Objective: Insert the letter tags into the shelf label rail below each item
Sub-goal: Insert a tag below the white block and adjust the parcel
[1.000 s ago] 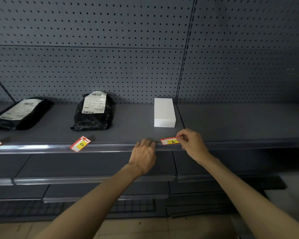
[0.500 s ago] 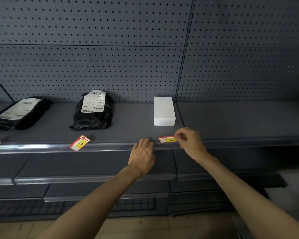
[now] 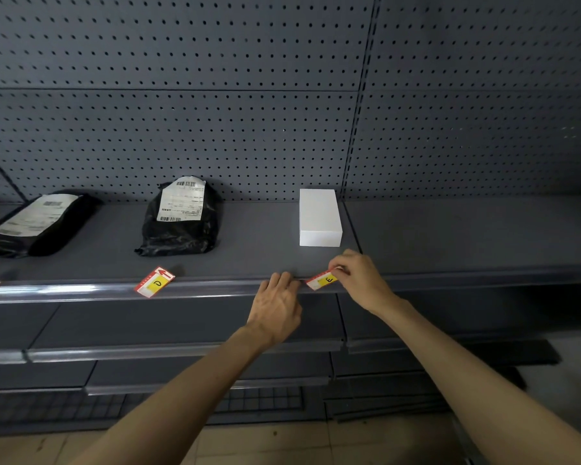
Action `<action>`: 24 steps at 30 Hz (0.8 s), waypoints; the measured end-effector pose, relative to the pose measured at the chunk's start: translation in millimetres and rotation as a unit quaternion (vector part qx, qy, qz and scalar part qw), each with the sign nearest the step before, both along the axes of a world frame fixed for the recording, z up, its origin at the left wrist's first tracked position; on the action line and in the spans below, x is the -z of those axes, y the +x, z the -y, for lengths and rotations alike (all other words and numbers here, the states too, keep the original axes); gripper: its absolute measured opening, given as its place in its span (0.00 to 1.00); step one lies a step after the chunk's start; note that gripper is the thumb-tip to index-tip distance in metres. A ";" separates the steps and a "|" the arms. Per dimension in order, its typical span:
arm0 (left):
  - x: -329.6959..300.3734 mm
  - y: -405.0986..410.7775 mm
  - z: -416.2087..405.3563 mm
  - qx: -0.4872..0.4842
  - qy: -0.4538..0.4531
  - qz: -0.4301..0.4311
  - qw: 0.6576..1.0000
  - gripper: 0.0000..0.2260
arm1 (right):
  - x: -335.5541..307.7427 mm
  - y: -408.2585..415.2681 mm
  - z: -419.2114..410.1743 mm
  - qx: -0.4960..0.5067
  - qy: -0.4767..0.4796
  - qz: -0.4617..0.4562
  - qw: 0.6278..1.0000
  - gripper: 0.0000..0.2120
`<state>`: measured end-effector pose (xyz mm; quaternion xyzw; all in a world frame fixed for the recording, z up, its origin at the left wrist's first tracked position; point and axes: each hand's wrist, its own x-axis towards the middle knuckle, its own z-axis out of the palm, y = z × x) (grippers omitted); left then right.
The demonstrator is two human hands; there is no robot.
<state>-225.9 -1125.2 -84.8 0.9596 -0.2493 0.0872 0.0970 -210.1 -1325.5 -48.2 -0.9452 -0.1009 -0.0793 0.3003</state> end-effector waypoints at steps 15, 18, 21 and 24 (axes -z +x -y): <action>-42.9 28.2 -46.0 -0.018 -0.032 -0.007 0.999 0.09 | -36.9 6.8 -37.8 -0.003 -0.154 0.063 0.986 0.12; -63.6 34.5 -96.4 -0.057 -0.032 0.013 0.998 0.11 | -54.8 14.8 -89.9 -0.043 -0.176 0.097 0.979 0.14; -90.3 28.5 -162.6 -0.103 -0.038 0.019 0.994 0.12 | -73.6 17.3 -156.8 -0.096 -0.177 0.122 0.972 0.16; -113.8 10.9 -239.5 -0.164 -0.044 0.036 0.985 0.12 | -90.2 15.2 -235.0 -0.142 -0.182 0.132 0.964 0.17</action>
